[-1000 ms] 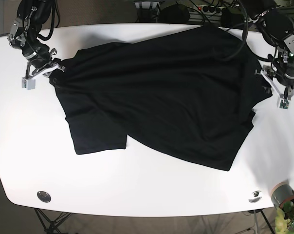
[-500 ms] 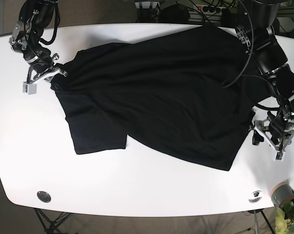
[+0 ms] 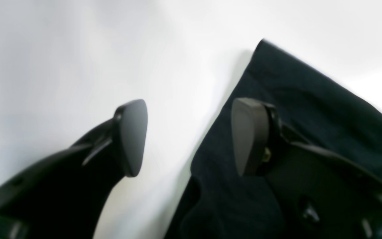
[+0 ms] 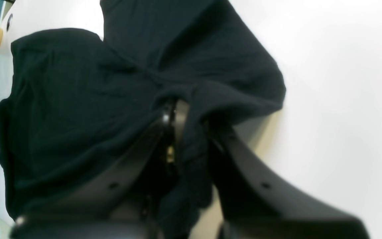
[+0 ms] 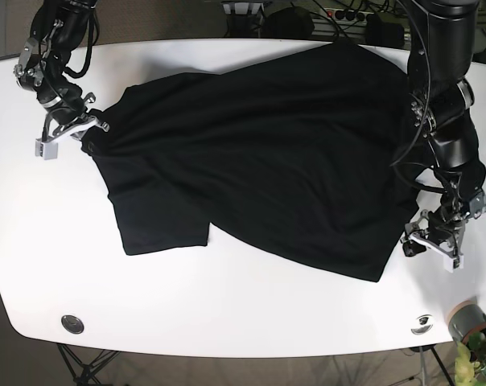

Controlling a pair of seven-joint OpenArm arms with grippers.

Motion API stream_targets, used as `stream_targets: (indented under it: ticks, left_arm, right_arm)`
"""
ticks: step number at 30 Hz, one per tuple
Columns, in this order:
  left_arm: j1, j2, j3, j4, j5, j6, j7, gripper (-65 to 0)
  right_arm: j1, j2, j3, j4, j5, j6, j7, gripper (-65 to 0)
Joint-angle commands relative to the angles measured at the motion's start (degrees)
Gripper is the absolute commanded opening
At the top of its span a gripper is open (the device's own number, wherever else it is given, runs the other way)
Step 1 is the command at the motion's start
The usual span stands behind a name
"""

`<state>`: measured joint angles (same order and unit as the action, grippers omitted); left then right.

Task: Fold the T-shirt properly
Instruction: 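Release with the left gripper and grasp the shirt's other corner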

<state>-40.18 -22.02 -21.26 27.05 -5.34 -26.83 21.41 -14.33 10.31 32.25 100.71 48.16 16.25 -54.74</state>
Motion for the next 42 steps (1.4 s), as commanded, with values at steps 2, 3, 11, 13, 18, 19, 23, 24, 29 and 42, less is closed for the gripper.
stream_targets:
  ticks: [2,3,11,13,18,19,23,24,29,42]
  left_arm:
    - [-3.4,-0.4,3.6,-5.8,-0.9,-0.6,-5.1,-27.4]
    - [-3.4,-0.2,4.2,-7.3,-0.9,-0.6,-6.0,-27.4]
    - [-2.9,1.2,8.3,-9.9,-0.9,-0.4,-7.1,-27.4]
    - [-2.6,1.1,10.1,-9.9,-0.9,-0.4,-6.9,-27.4]
    - [0.0,1.4,11.7,-9.9,-1.0,-0.8,-6.0,-27.4]
    - [0.0,1.5,11.7,-9.9,-0.9,-0.8,-6.0,-27.4]
    - [0.0,3.0,11.7,-9.8,-1.2,-0.9,-4.9,-27.4]
    - [-0.2,3.3,11.7,-9.7,-1.2,-1.1,-4.4,-27.5]
    - [-0.6,5.0,11.6,-9.6,-1.3,-8.0,-3.3,-37.8]
    - [2.1,5.4,5.0,-1.8,-3.7,-9.3,-3.2,-65.0]
  right_arm:
    - [0.6,0.6,0.3,1.0,1.1,0.23,1.0,-62.9]
    - [0.6,0.6,0.3,1.0,1.1,0.23,1.0,-62.9]
    - [0.6,0.6,0.4,1.0,1.1,0.23,1.0,-62.9]
    - [0.4,0.6,0.4,1.0,1.1,0.32,1.0,-62.9]
    - [0.5,0.6,0.5,1.0,1.1,0.41,1.1,-62.9]
    - [0.5,0.6,0.4,1.0,1.1,0.41,1.1,-62.9]
    - [0.6,0.6,0.4,1.0,1.1,0.41,1.1,-62.9]
    - [0.6,0.6,0.3,1.0,1.1,0.41,1.1,-62.9]
    - [1.0,0.6,0.3,1.0,1.1,0.41,1.1,-62.9]
    - [1.4,0.6,0.3,1.0,1.1,0.41,1.1,-62.9]
